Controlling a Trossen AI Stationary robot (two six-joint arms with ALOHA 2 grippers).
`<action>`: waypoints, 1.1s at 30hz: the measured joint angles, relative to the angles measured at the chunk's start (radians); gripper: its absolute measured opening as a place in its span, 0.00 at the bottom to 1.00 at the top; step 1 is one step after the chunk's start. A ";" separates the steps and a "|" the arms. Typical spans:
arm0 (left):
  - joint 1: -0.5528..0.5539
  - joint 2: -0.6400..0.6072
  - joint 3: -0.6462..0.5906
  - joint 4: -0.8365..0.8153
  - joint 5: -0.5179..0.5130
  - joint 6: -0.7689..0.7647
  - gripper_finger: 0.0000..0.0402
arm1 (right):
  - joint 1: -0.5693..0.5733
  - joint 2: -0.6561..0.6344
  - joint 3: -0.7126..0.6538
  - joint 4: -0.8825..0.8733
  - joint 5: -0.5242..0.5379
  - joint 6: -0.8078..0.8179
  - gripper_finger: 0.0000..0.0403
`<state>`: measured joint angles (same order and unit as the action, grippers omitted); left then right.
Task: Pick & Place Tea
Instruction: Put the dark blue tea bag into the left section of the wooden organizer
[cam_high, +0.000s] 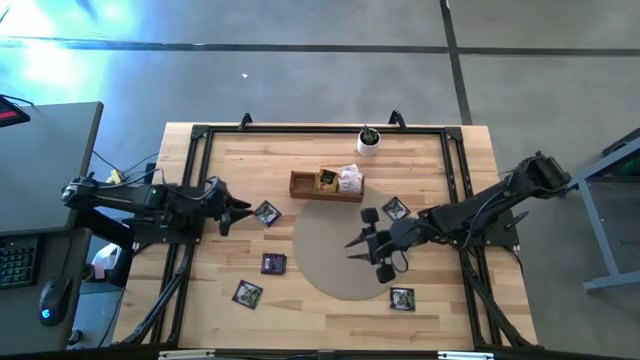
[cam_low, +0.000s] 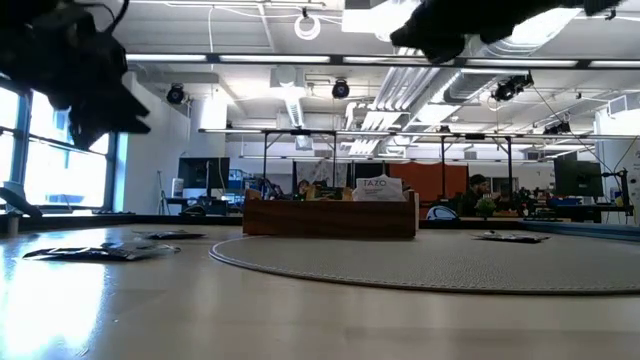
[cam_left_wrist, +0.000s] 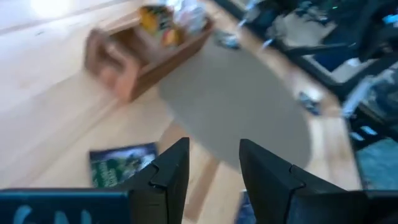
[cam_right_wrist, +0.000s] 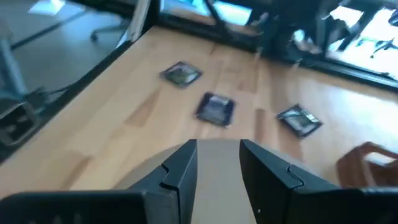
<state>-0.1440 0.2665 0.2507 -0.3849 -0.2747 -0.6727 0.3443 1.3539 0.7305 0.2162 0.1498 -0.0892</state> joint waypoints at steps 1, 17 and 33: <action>0.000 0.000 -0.015 -0.008 -0.002 -0.022 0.35 | -0.013 -0.002 -0.035 0.056 0.000 -0.005 0.29; 0.000 0.124 -0.092 -0.012 -0.166 -0.319 0.35 | -0.274 -0.004 -0.148 0.261 -0.085 -0.024 0.29; 0.000 0.589 -0.091 0.104 -0.191 -0.580 0.35 | -0.339 -0.004 -0.148 0.268 -0.169 -0.050 0.29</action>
<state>-0.1440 0.8559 0.1598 -0.2810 -0.4655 -1.2522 0.0055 1.3502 0.5827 0.4846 -0.0193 -0.1394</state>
